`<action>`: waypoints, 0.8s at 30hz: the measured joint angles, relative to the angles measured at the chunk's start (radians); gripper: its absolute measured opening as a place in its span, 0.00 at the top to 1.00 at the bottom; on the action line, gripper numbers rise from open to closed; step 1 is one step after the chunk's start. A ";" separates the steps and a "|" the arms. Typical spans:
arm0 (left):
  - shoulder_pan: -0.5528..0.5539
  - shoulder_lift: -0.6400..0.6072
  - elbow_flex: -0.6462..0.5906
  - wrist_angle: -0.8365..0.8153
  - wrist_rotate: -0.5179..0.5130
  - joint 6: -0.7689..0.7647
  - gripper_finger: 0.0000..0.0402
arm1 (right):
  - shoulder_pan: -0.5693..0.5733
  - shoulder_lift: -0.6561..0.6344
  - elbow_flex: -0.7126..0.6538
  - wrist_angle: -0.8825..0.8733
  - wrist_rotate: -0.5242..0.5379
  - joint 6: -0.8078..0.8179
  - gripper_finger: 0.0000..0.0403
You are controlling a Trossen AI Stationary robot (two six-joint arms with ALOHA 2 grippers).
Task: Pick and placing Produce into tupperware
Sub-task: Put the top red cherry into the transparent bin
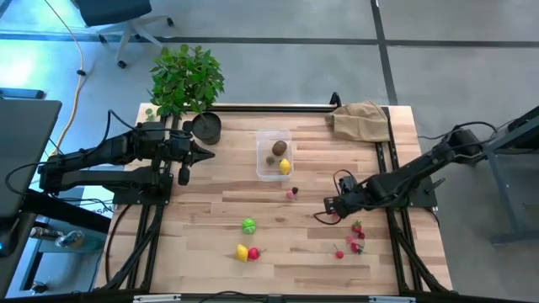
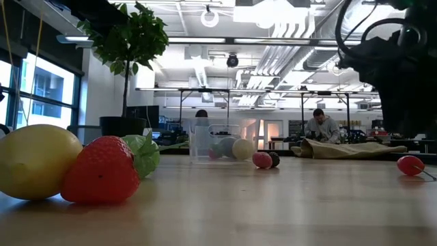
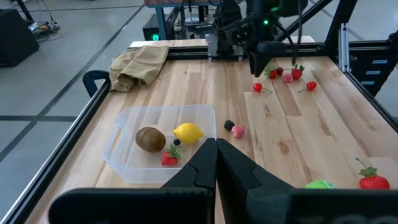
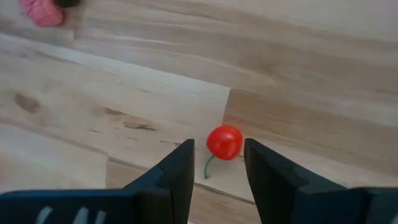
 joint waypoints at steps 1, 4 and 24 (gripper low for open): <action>0.000 0.000 0.000 0.000 0.000 0.000 1.00 | 0.009 0.010 0.000 0.009 0.002 0.027 0.67; 0.000 0.000 0.000 0.000 0.000 0.000 1.00 | 0.033 0.038 0.000 0.028 0.003 0.079 0.63; 0.000 0.000 0.000 0.000 0.000 0.000 1.00 | 0.028 0.186 0.000 0.078 -0.007 0.125 0.43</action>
